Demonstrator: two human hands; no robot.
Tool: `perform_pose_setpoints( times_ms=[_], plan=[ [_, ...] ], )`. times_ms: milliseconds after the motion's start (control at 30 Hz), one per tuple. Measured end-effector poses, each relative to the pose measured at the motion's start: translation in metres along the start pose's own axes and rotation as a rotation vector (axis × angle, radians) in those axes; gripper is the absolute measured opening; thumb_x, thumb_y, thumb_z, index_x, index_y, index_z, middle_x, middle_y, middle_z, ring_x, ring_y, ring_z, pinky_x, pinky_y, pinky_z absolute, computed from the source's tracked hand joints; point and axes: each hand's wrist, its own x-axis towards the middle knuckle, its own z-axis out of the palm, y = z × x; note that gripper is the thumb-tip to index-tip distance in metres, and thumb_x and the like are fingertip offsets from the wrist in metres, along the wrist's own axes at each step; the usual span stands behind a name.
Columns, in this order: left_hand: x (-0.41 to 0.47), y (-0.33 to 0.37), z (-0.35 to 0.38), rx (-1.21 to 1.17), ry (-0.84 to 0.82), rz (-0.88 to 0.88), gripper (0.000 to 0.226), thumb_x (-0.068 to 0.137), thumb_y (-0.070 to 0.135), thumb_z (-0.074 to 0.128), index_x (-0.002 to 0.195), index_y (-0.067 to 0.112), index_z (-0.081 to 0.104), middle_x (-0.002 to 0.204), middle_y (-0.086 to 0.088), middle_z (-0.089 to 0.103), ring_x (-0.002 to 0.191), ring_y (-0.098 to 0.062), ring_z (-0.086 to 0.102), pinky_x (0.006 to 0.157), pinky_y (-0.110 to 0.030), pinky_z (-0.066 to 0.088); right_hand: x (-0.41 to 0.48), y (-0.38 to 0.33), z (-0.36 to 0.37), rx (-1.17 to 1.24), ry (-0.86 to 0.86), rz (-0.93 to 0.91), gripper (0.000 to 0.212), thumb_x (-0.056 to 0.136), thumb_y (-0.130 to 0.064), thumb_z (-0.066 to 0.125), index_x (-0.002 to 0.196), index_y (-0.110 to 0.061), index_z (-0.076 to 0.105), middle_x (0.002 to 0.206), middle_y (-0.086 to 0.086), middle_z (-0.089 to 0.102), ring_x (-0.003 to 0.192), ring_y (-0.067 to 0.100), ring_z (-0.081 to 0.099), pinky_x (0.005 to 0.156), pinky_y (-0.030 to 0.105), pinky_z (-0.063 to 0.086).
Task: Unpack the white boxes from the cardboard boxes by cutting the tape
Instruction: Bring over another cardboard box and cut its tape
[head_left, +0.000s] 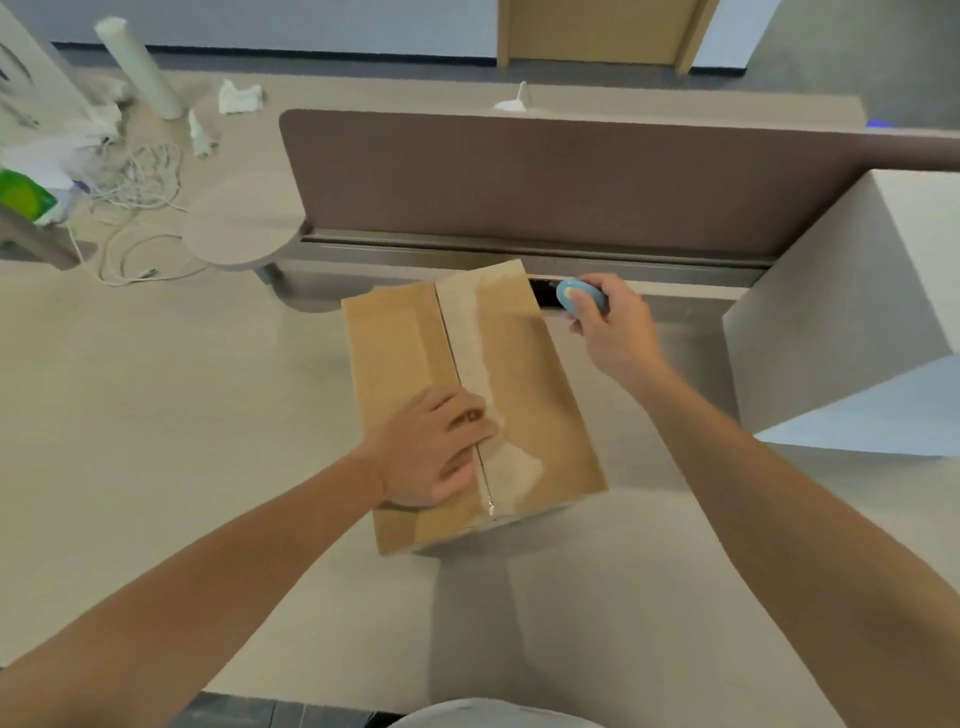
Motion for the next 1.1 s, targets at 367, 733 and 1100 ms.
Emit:
perform_pose_setpoints(
  times_ms=[367, 733, 1100],
  plan=[
    [0.121, 0.120, 0.025, -0.103, 0.043, -0.704, 0.043, 0.096, 0.034, 0.041, 0.137, 0.023, 0.041, 0.152, -0.013, 0.029, 0.136, -0.037, 0.024, 0.113, -0.051, 0.027, -0.094, 0.102, -0.095, 0.332, 0.505, 0.497, 0.025, 0.095, -0.026, 0.054, 0.107, -0.008, 0.066, 0.085, 0.005, 0.066, 0.062, 0.006, 0.059, 0.067, 0.032, 0.046],
    [0.279, 0.153, -0.004, -0.043, -0.325, -0.642, 0.101, 0.068, 0.085, 0.057, 0.145, 0.021, 0.042, 0.153, -0.007, 0.040, 0.146, -0.037, 0.023, 0.112, -0.051, 0.029, -0.149, 0.113, -0.100, 0.453, 0.388, 0.493, 0.012, 0.094, -0.022, 0.054, 0.089, -0.021, 0.066, 0.070, -0.006, 0.063, 0.063, 0.011, 0.060, 0.060, 0.035, 0.049],
    [0.304, 0.151, -0.026, 0.032, -0.550, -0.499, 0.051, 0.082, 0.053, 0.063, 0.113, 0.012, 0.062, 0.109, -0.008, 0.064, 0.106, -0.030, 0.060, 0.089, -0.039, 0.048, -0.155, 0.104, -0.091, 0.530, 0.344, 0.428, 0.015, 0.100, -0.026, 0.052, 0.091, -0.022, 0.064, 0.072, -0.002, 0.067, 0.057, 0.015, 0.066, 0.065, 0.043, 0.060]
  ],
)
